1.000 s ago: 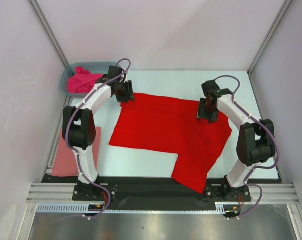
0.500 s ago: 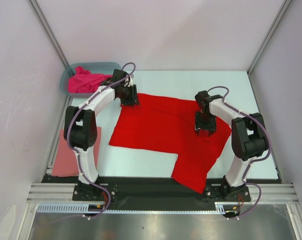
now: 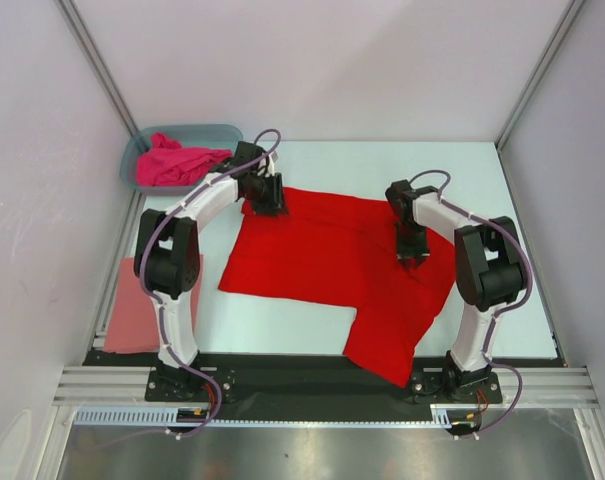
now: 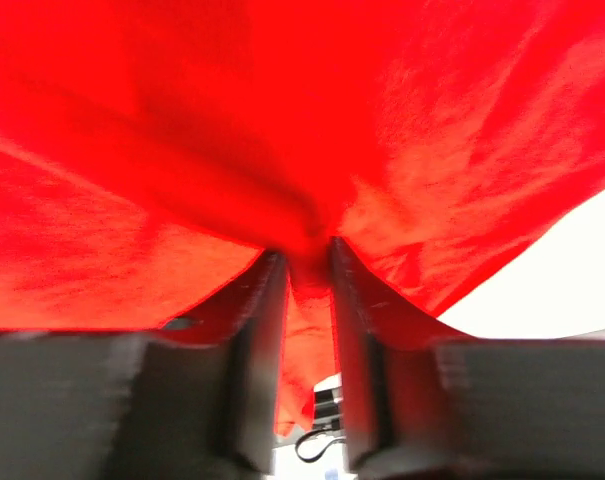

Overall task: Fold and stack the t-shirts
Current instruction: Fold the tshirt

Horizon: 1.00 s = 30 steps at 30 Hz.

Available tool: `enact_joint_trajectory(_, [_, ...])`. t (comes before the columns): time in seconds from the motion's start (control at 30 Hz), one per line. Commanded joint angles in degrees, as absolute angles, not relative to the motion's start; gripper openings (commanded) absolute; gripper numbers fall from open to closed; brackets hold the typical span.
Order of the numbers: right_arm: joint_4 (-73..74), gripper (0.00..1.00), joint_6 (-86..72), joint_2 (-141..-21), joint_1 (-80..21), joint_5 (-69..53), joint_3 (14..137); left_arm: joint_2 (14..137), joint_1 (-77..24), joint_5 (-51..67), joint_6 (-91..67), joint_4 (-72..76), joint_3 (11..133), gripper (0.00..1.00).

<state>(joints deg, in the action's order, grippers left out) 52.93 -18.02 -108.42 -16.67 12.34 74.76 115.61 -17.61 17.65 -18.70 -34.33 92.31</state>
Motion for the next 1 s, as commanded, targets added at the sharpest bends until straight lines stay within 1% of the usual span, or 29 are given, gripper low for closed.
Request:
enact_joint_trajectory(0.0, [54.4, 0.26, -16.8, -107.1, -16.6, 15.6, 80.0, 113.4, -19.7, 20.2, -19.9, -31.6, 91.3, 0.41])
enact_joint_trajectory(0.07, [53.4, 0.19, -16.7, -107.6, -15.1, 14.9, 82.0, 112.9, -20.7, 20.6, -20.0, -31.4, 90.5, 0.41])
enact_joint_trajectory(0.1, [53.0, 0.14, -16.5, -108.1, -14.6, 14.2, 82.9, 112.9, -21.1, 20.7, -20.0, -31.3, 90.0, 0.41])
enact_joint_trajectory(0.13, [52.7, 0.13, -16.5, -109.6, -13.4, 13.5, 83.8, 112.6, -21.4, 20.7, -20.0, -31.4, 89.7, 0.41])
enact_joint_trajectory(0.2, [51.7, 0.13, -16.2, -111.2, -12.3, 12.9, 87.2, 112.3, -22.0, 21.0, -19.8, -31.6, 89.2, 0.41])
enact_joint_trajectory(0.37, [51.1, 0.11, -13.9, -119.7, -8.4, 13.0, 95.9, 111.0, -22.7, 20.9, -19.2, -32.0, 87.9, 0.41])
enact_joint_trajectory(0.4, [51.0, 0.12, -13.5, -120.5, -7.9, 13.1, 99.0, 111.0, -22.8, 20.8, -19.2, -32.3, 87.5, 0.41])
enact_joint_trajectory(0.43, [50.3, 0.16, -13.3, -121.1, -7.5, 13.4, 100.2, 110.8, -22.8, 20.8, -19.2, -32.3, 87.4, 0.41])
enact_joint_trajectory(0.47, [50.1, 0.22, -13.0, -122.5, -7.1, 13.5, 101.7, 110.6, -22.9, 21.0, -19.1, -32.4, 87.3, 0.41])
enact_joint_trajectory(0.5, [49.9, 0.33, -12.7, -123.0, -6.5, 13.7, 104.0, 110.4, -22.9, 20.8, -19.0, -32.4, 86.8, 0.41])
enact_joint_trajectory(0.57, [50.4, 0.37, -12.7, -123.8, -6.0, 14.9, 106.2, 110.1, -23.0, 20.7, -18.8, -32.4, 86.5, 0.41])
enact_joint_trajectory(0.6, [51.2, 0.43, -13.2, -124.3, -5.9, 14.9, 107.4, 110.0, -23.0, 20.7, -18.8, -32.6, 86.1, 0.41])
enact_joint_trajectory(0.63, [52.4, 0.45, -13.4, -124.1, -6.0, 15.1, 109.8, 109.9, -23.1, 20.7, -18.6, -32.6, 86.0, 0.41])
enact_joint_trajectory(0.7, [55.4, 0.50, -13.8, -121.6, -6.9, 14.4, 110.4, 109.3, -23.1, 20.7, -18.6, -32.4, 85.3, 0.41])
enact_joint_trajectory(0.8, [56.5, 0.52, -15.5, -115.3, -7.6, 11.7, 104.9, 108.5, -23.1, 20.4, -18.8, -31.7, 84.3, 0.41])
enact_joint_trajectory(0.83, [56.0, 0.52, -17.8, -113.5, -7.5, 9.5, 100.0, 108.5, -23.1, 20.4, -18.8, -31.7, 84.2, 0.41])
enact_joint_trajectory(0.9, [53.5, 0.52, -19.7, -110.4, -6.9, 5.8, 94.2, 108.4, -23.1, 20.6, -18.9, -31.4, 83.9, 0.41])
enact_joint_trajectory(0.97, [48.5, 0.50, -23.2, -107.1, -4.9, 1.2, 85.7, 108.5, -23.1, 20.7, -19.0, -31.4, 84.0, 0.41])
